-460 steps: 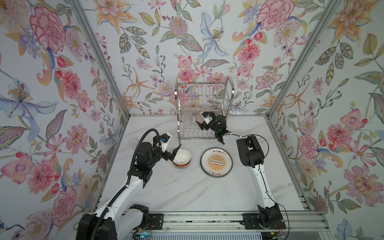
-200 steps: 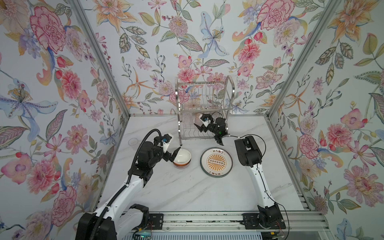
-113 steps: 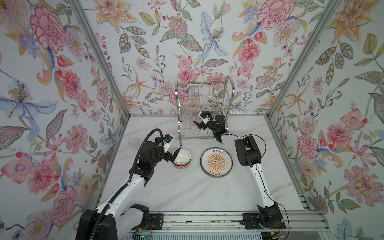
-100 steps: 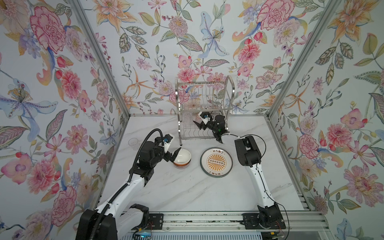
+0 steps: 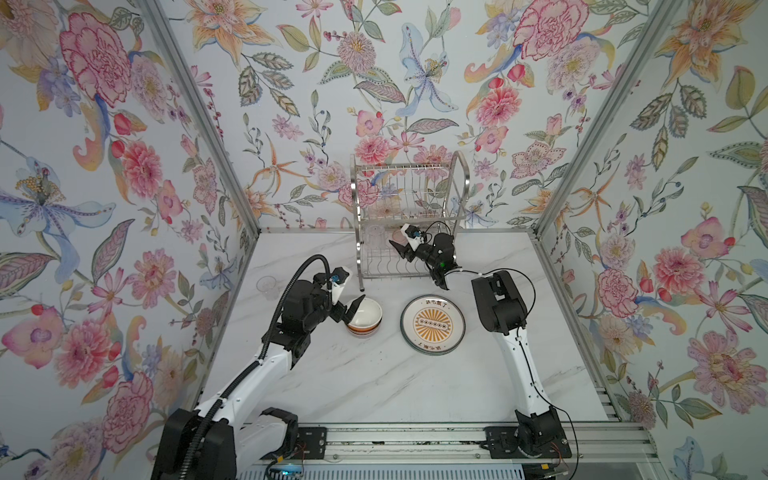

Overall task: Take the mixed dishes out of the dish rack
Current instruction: 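Lift the pink glass up out of the rack with the right gripper, then bring the pink glass toward the left gripper while the left gripper reaches to it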

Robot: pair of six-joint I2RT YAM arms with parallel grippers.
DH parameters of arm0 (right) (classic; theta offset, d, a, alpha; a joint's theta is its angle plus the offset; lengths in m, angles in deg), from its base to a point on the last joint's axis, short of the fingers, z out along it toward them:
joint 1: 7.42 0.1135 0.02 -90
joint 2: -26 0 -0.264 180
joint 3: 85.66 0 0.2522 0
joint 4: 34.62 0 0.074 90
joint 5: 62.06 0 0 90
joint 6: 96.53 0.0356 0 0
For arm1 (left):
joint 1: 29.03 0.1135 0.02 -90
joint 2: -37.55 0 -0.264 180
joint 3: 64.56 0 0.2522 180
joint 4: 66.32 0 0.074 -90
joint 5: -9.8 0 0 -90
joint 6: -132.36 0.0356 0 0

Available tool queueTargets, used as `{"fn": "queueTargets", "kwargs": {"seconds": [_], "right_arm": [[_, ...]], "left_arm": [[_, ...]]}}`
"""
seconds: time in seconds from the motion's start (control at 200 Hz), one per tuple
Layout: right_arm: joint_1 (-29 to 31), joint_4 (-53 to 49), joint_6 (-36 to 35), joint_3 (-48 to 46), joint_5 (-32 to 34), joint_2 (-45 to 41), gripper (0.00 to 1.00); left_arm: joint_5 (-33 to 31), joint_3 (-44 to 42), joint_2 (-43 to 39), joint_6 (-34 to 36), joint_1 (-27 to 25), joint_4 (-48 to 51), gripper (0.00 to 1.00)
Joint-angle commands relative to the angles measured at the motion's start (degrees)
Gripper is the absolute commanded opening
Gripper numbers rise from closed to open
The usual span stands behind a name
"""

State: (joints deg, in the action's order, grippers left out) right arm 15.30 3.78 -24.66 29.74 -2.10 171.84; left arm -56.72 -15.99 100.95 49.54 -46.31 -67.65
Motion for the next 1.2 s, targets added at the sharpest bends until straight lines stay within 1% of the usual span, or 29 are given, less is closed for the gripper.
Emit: {"fn": "queueTargets", "kwargs": {"seconds": [0.0,0.1,0.205,0.335,0.576,0.761,0.941,0.996,1.111,1.196], "right_arm": [[-0.3,-0.7,0.6,-2.9,-0.9,-2.3,0.44],[-0.1,1.0,0.8,-5.0,-0.6,-3.7,0.32],[0.1,3.6,3.2,-7.2,-0.3,-5.6,0.20],[0.5,7.1,5.8,-9.7,-0.4,-8.0,0.00],[2.0,14.7,9.8,-17.1,0.2,-13.9,0.00],[2.8,20.8,14.5,-24.5,1.3,-18.7,0.00],[4.1,23.5,15.2,-31.5,2.8,-23.5,0.00],[4.5,24.6,16.2,-33.7,4.1,-25.0,0.00],[5.1,28.2,21.1,-39.6,7.8,-28.6,0.00],[5.9,30.5,22.9,-44.5,10.7,-31.6,0.00]], "left_arm": [[-1.0,1.8,-0.4,1.0,-0.7,-0.5,0.99],[-1.0,1.6,-1.0,0.9,-0.7,-0.4,0.99],[-1.1,1.5,-1.7,0.8,-0.9,-0.4,0.99],[-1.7,1.6,-2.9,0.8,-0.9,-0.2,0.99],[-2.0,1.6,-4.9,0.5,-1.0,-0.5,0.99],[-1.9,1.7,-5.3,0.5,-1.1,-1.3,0.99],[-1.4,1.4,-5.4,0.4,-1.4,-2.6,0.99],[-1.4,1.3,-5.5,0.5,-1.6,-2.8,0.99],[-1.6,0.9,-5.7,0.5,-1.9,-4.2,0.99],[-2.6,0.8,-5.9,0.4,-2.1,-5.1,0.99]]}}
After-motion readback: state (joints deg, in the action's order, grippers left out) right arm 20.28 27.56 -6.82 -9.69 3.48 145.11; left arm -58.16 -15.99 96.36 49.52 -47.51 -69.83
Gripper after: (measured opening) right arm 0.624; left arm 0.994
